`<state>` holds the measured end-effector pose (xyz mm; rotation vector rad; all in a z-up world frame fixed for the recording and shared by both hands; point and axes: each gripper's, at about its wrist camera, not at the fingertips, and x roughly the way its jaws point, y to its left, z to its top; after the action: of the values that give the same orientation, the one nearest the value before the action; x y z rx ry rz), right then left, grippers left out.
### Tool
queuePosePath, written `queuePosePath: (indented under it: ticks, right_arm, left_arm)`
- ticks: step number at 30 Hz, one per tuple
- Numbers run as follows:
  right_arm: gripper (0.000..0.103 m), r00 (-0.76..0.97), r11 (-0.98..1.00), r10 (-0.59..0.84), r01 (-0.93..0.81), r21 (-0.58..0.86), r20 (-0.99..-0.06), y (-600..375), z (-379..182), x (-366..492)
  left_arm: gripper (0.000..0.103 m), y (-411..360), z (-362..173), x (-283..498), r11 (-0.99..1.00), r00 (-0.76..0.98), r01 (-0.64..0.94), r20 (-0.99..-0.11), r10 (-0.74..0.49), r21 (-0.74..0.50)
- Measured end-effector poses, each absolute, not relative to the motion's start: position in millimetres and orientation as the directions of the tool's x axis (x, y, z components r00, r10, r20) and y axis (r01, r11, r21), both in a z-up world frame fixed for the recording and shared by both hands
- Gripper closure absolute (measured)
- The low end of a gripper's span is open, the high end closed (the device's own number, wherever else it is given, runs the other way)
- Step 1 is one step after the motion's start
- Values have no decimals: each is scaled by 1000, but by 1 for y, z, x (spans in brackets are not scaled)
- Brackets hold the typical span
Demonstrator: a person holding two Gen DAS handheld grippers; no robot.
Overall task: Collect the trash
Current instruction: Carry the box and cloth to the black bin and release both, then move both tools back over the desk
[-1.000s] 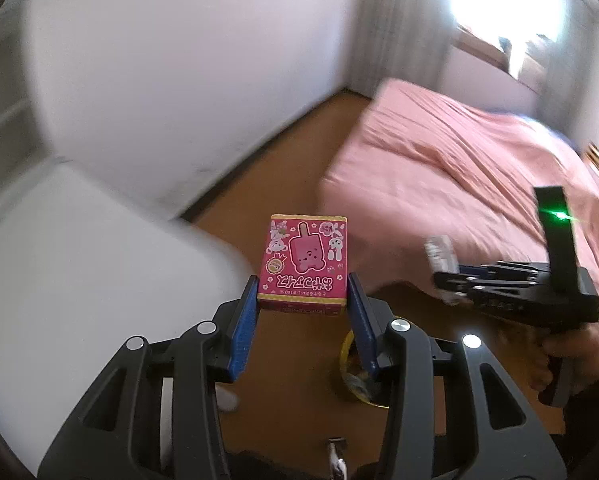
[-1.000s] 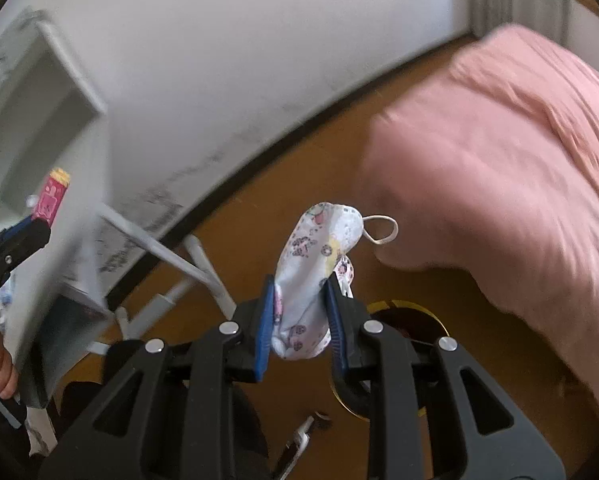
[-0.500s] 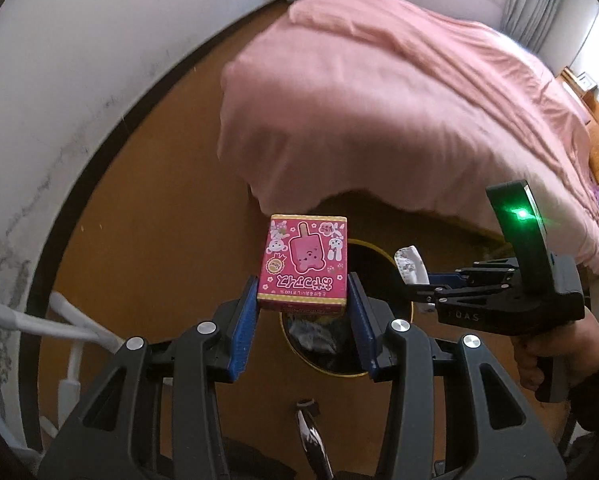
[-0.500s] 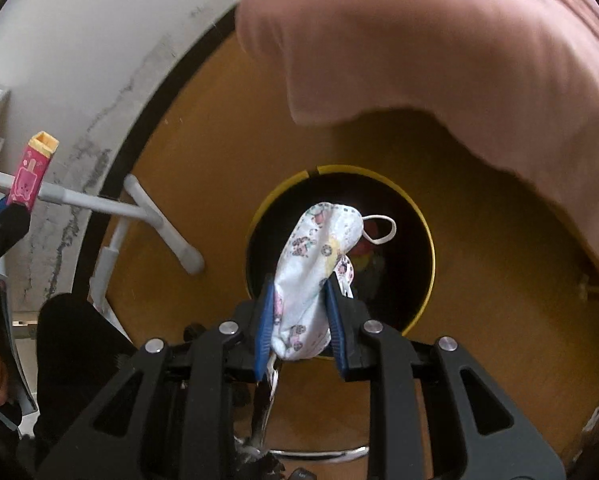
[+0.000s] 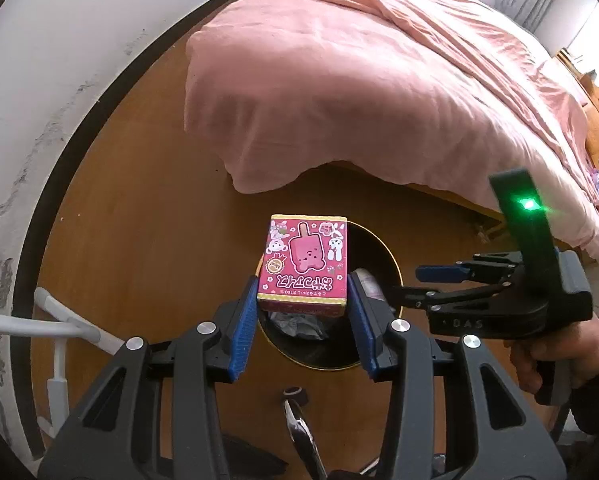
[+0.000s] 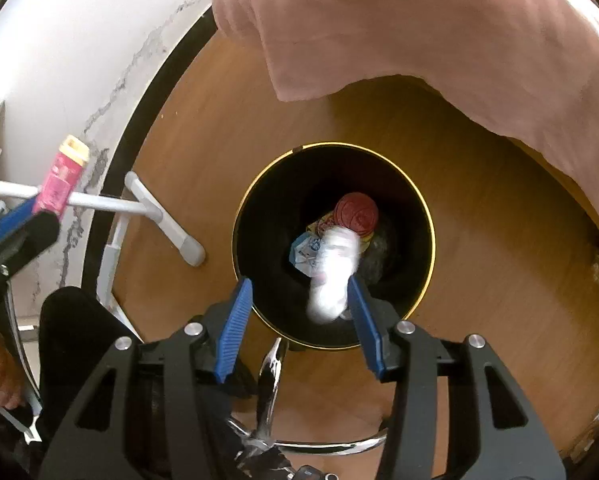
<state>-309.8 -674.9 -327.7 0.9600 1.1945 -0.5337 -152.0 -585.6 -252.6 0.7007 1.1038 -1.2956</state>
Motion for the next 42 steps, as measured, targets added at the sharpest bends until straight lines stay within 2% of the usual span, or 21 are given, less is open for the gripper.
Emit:
queuePosePath:
  ticks: [8,10,11,13,18,22,25,31,35,38,42]
  right_arm:
    - [49,375,467,66,807,361,-925,-690,-299,-331]
    - [45,388,458,44,811,363,-921,-693,-289,-337]
    - [43,394,453,30,814,364,-919,-695,-283,-339]
    - [42,406,445,4,818,365,-914,-697,-272,-342]
    - [42,429,454,-47,814,364,-902,-697,-242,-345]
    - [38,450,501,-74,789,357,-890,-686,-212,-331]
    - [37,478,561,-94,750,351,-873,-672,-183,-310]
    - [32,583,740,-111,589,325,-805,-619,-104,-231]
    - [32,654,857,-17,399,325,-757,-560,-59,-155]
    - [32,671,916,87,237,324,-736,-501,-39,-94]
    - [32,647,947,221,38,320,-730,-414,-26,-23]
  left_arm:
    - [61,-599,-253,-172,137,-126,972,-916,-382,-190]
    - [59,-602,-250,-179,112,-140,974,-915,-377,-195]
    - [57,-604,-249,-182,102,-141,976,-916,-376,-191]
    - [41,-604,-242,-188,69,-143,981,-910,-390,-184]
    - [36,-595,-220,-186,57,-133,983,-891,-434,-174]
    - [24,-573,-190,-170,89,-82,986,-870,-486,-143]
    - [19,-550,-157,-154,133,-25,985,-851,-524,-111]
    - [12,-475,-79,-111,285,165,958,-792,-587,-11]
    - [12,-391,-34,-67,458,320,889,-745,-586,22]
    - [12,-325,-15,-37,587,426,809,-722,-544,34]
    - [12,-216,0,4,782,582,620,-704,-407,61]
